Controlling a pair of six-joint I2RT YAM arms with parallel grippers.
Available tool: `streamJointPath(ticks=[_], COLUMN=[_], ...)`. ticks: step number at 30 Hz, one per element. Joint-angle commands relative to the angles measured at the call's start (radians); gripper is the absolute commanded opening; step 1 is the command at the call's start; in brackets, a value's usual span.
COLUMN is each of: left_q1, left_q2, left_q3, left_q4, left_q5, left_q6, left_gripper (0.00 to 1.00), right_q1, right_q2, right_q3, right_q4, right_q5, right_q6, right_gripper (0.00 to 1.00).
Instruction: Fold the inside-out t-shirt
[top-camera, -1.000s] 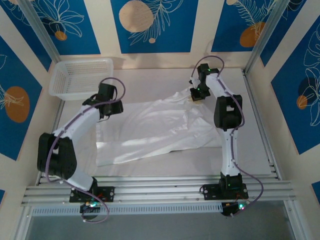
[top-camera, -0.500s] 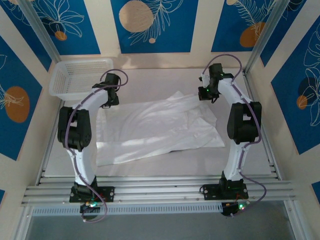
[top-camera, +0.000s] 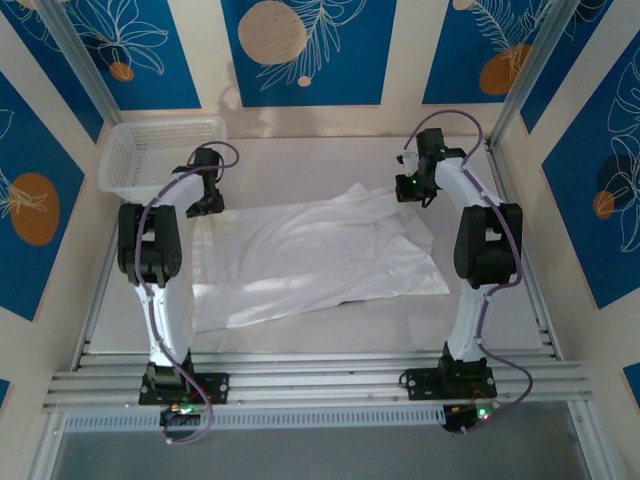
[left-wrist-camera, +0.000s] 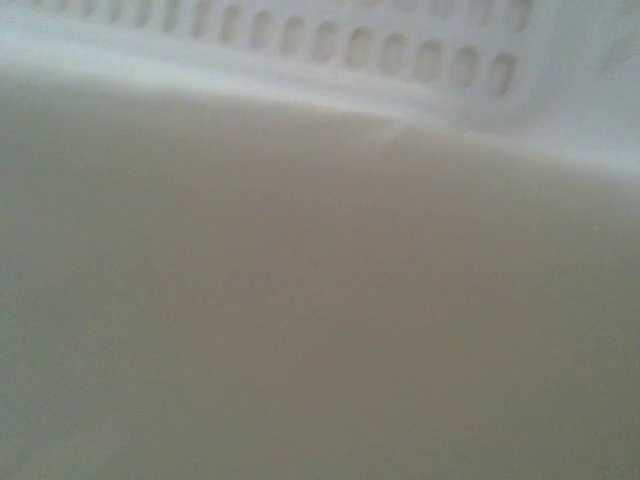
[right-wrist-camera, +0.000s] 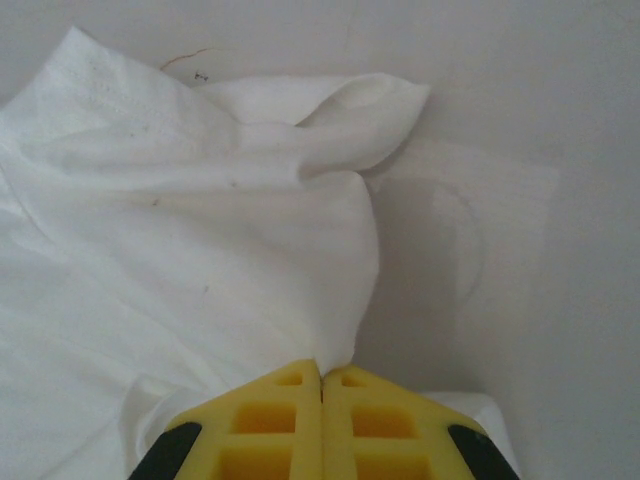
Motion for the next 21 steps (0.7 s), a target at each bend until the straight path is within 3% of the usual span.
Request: streamJointPath(ticks=[1, 7, 16, 18, 21], left_q1=[0.015, 0.030, 0.030, 0.031, 0.044], left_q2=[0.067, 0.067, -0.054, -0.045, -0.024], left_q3=[0.058, 0.048, -0.097, -0.093, -0.082], left_q4=[-0.099, -0.111, 0.065, 0.057, 0.029], left_q5=[0.083, 0.044, 0.111, 0.083, 0.079], left_q6=[0.050, 0.065, 0.119, 0.120, 0.098], left_gripper=[0.48, 0.30, 0.42, 0.39, 0.29], right_q1=[-0.004, -0.004, -0.005, -0.004, -0.005], right_q2=[-0.020, -0.036, -0.047, -0.049, -0.056], right_q3=[-0.007, -0.013, -0.010, -0.009, -0.014], right_q4=[-0.006, -0.010, -0.014, -0.016, -0.021], right_q5=[-0.026, -0.021, -0.020, -0.023, -0.015], right_q6=[0.014, 0.013, 0.010, 0.009, 0.003], right_gripper=[0.00, 0.00, 0.00, 0.00, 0.00])
